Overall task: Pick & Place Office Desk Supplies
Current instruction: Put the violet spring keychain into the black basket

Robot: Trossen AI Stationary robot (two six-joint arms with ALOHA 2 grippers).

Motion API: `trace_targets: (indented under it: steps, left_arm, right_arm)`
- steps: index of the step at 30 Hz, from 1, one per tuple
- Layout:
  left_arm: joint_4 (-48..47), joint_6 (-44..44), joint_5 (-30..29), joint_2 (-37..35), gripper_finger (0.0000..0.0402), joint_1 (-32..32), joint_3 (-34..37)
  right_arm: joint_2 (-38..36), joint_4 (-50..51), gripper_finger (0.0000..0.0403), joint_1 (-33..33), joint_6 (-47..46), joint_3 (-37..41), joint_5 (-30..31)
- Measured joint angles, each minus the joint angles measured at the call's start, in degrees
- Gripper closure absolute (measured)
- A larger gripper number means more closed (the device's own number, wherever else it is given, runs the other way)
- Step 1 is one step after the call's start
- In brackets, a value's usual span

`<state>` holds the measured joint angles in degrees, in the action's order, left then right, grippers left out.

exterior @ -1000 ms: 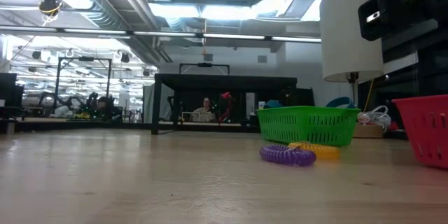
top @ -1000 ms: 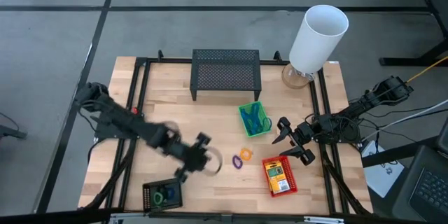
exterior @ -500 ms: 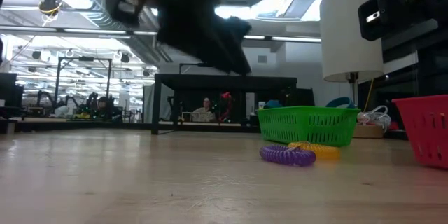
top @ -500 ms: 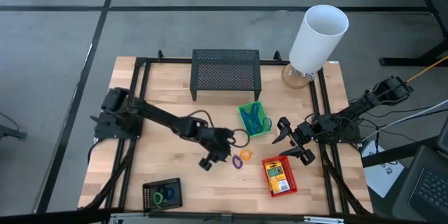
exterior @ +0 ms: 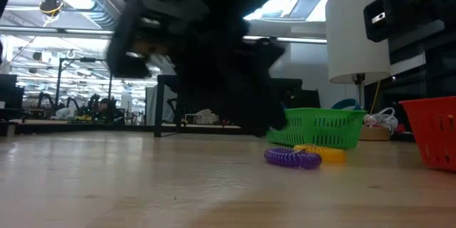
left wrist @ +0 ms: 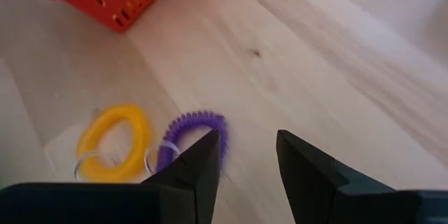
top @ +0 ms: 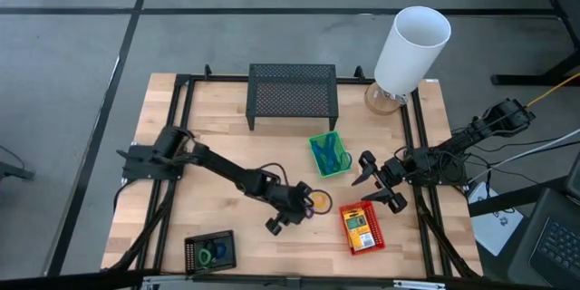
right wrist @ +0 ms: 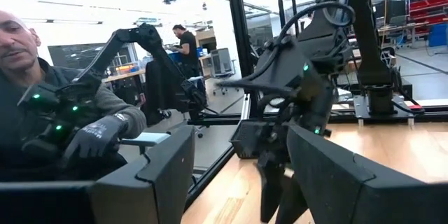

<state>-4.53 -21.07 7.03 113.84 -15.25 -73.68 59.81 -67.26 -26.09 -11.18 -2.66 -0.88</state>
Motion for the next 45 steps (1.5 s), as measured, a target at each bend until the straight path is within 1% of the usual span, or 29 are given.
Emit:
trace_targets:
  steps: [5,10,15,18,22,23,24,26,29,31,36,39,42,45]
  left_arm:
    - [-4.06,-2.30,-1.66,4.79,0.0265,0.09,-6.20]
    - [-10.81,-2.27,-1.14,9.14,0.0265,1.05,-11.71]
    - [-13.80,-1.02,-0.37,11.35,0.0269,2.47,-12.84]
    - [-17.33,-1.27,0.99,11.36,0.0296,2.60,-12.79]
    - [-21.95,-2.97,2.93,9.99,0.0369,1.30,-12.75]
    - [-23.31,-3.36,2.90,9.27,0.0383,0.70,-12.69]
    - [-24.71,-3.68,3.01,8.49,0.0389,0.12,-12.64]
    - [-27.16,-4.49,3.15,6.37,0.0390,-1.12,-12.53]
    - [-33.84,-4.67,4.20,2.57,0.0391,-3.06,-12.03]
    - [-37.44,-4.12,4.37,-1.39,0.0395,-4.41,-12.18]
    - [-47.58,0.42,4.56,-11.77,0.0396,-9.07,-12.28]
    - [-50.80,4.94,4.56,-18.24,0.0397,-12.47,-12.32]
    - [-54.00,12.57,4.46,-24.13,0.0397,-16.66,-11.72]
    - [-54.58,20.50,1.53,-27.85,0.0398,-21.87,-9.36]
  right_arm:
    - [0.02,0.00,0.0174,0.16,-0.22,0.00,-0.01]
    - [0.02,0.02,0.0174,0.16,-0.37,0.00,-0.21]
    - [0.00,0.04,0.0174,0.16,-0.37,0.00,-0.22]
    - [0.02,0.08,0.0174,0.16,-0.42,0.00,-0.22]
    - [0.00,0.78,0.0174,0.16,-0.87,0.00,-0.22]
    - [0.01,0.92,0.0174,0.16,-0.87,0.00,-0.22]
    - [0.00,0.94,0.0174,0.16,-0.90,0.00,-0.22]
    - [0.02,0.94,0.0174,0.16,-1.09,0.00,-0.22]
    - [0.00,1.02,0.0174,0.16,-1.82,0.00,-0.20]
    - [0.01,1.09,0.0174,0.16,-1.88,0.00,-0.21]
    - [0.01,1.09,0.0174,0.16,-1.88,0.00,-0.18]
    - [0.00,1.09,0.0174,0.16,-1.88,0.00,0.00]
    - [0.01,1.09,0.0174,0.16,-1.88,0.00,0.00]
    - [0.02,1.07,0.0174,0.16,-1.88,0.00,0.00]
